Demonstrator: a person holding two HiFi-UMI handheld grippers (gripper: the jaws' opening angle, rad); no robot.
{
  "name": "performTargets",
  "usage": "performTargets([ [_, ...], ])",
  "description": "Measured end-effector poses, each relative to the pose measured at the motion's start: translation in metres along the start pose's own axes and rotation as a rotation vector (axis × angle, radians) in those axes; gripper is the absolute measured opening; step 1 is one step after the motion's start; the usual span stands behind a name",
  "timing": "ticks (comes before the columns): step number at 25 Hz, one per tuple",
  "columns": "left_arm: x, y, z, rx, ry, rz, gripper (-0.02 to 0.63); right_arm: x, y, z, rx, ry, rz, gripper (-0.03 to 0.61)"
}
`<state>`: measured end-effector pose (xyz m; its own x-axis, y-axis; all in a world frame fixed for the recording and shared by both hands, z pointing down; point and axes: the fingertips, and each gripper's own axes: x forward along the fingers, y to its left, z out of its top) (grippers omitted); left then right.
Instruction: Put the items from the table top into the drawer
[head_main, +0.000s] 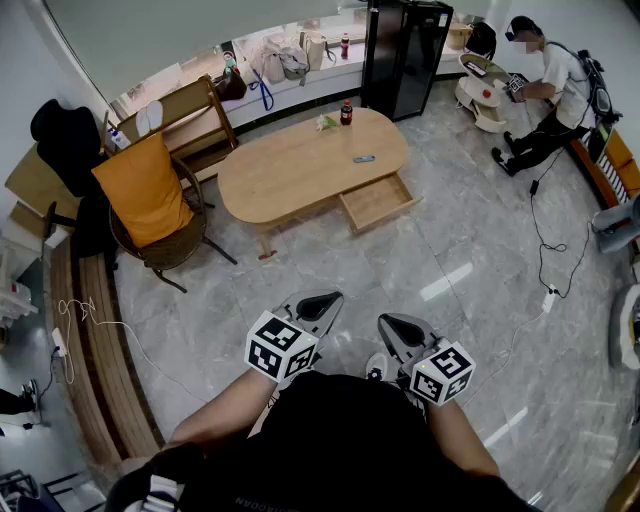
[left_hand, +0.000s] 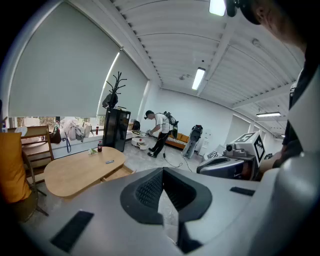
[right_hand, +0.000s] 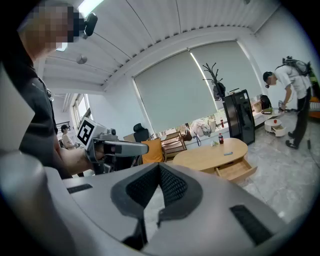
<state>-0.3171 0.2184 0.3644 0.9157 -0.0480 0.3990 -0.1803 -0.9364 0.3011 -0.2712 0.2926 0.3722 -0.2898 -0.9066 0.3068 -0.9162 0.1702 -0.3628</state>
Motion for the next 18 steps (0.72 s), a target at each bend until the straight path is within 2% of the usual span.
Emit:
performTargets([
  [9, 0.007, 0.0, 0.006, -0.014, 0.015, -0.01, 0.002, 0.001, -0.005, 0.006, 0.002, -0.005, 0.009, 0.002],
  [14, 0.013, -0.002, 0.005, -0.015, 0.023, -0.011, 0.002, -0.004, -0.008, 0.019, 0.029, -0.079, 0.038, 0.003],
  [18, 0.018, -0.009, -0.005, -0.034, 0.054, -0.013, 0.002, -0.006, -0.019, 0.016, 0.022, -0.069, 0.01, 0.005],
])
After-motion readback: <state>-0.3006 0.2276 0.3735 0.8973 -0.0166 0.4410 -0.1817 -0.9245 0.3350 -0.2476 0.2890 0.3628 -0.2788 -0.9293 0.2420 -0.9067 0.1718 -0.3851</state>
